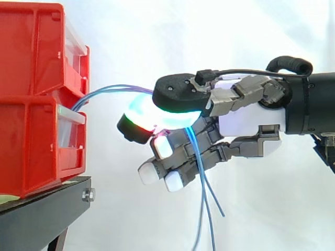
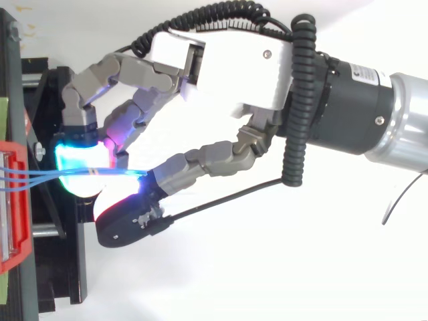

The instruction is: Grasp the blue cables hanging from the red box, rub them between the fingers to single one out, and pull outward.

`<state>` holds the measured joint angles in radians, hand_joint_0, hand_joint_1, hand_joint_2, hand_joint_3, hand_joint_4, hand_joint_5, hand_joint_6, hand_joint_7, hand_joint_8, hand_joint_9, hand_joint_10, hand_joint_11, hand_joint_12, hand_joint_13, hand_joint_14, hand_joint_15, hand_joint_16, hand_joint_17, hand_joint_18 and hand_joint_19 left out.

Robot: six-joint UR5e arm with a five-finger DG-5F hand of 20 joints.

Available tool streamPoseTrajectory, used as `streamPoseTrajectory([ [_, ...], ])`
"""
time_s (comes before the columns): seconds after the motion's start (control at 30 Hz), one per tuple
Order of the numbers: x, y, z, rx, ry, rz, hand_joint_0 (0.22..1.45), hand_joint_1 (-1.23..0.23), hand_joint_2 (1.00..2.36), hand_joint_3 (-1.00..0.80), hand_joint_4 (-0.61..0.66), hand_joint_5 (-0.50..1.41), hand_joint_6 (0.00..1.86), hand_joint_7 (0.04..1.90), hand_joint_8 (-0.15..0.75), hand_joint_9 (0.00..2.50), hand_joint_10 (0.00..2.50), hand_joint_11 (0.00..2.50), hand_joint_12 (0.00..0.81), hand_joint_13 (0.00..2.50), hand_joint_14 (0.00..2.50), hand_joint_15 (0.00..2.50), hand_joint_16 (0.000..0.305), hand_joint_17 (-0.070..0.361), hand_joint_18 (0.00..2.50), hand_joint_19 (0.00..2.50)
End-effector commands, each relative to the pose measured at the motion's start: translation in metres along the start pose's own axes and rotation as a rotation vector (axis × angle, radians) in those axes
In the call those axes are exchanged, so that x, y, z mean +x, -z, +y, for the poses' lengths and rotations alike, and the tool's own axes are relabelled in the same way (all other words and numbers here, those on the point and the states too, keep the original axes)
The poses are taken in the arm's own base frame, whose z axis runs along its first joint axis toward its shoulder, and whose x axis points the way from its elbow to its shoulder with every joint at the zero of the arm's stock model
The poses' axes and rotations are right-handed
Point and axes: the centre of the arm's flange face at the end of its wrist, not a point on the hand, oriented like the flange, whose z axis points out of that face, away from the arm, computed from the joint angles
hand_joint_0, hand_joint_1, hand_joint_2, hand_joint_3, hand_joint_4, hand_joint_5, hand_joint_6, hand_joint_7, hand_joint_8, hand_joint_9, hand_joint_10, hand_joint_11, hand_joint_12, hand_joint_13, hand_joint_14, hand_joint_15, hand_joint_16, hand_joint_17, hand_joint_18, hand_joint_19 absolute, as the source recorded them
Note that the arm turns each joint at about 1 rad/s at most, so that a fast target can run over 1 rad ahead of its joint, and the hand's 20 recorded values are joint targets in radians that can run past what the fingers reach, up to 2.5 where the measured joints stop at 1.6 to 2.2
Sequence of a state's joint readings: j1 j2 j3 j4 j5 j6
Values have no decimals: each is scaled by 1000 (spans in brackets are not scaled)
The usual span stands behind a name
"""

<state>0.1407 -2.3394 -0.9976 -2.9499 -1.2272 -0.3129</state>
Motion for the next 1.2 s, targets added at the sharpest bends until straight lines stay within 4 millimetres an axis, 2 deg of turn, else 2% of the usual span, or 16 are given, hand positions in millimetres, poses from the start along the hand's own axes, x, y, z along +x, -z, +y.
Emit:
streamPoseTrajectory([
  [0.0,-1,0,-1,1,0,-1,590,-910,1000,-500,79,-167,915,945,299,1026,22,673,376,860,17,422,50,113,815,487],
  [0.13,0,0,0,2,1,1,507,-806,1000,-500,104,-163,900,924,318,1043,21,661,399,887,16,427,55,124,857,484],
  [0.33,0,0,0,1,0,1,471,-610,1000,-500,147,-158,856,890,338,1050,21,643,415,897,16,430,59,133,890,492],
  [0.5,-1,0,0,1,0,-1,477,-545,1000,-500,142,-157,850,892,333,1049,21,650,415,893,16,434,59,134,883,497],
  [0.63,-1,0,-1,3,1,0,514,-536,1000,-486,128,-157,844,926,319,1039,19,648,397,868,16,434,57,127,853,522],
  [0.8,-1,0,0,1,0,-1,558,-636,1010,-332,109,-158,850,960,313,1024,20,644,386,851,18,437,55,123,831,534],
  [0.93,-1,0,0,1,0,-1,580,-687,1011,-226,119,-156,873,942,340,1044,18,635,416,876,16,414,61,137,884,491],
  [1.17,-1,0,0,1,0,-1,606,-754,1014,-136,91,-158,881,965,335,1020,20,645,406,854,15,407,59,132,861,490],
])
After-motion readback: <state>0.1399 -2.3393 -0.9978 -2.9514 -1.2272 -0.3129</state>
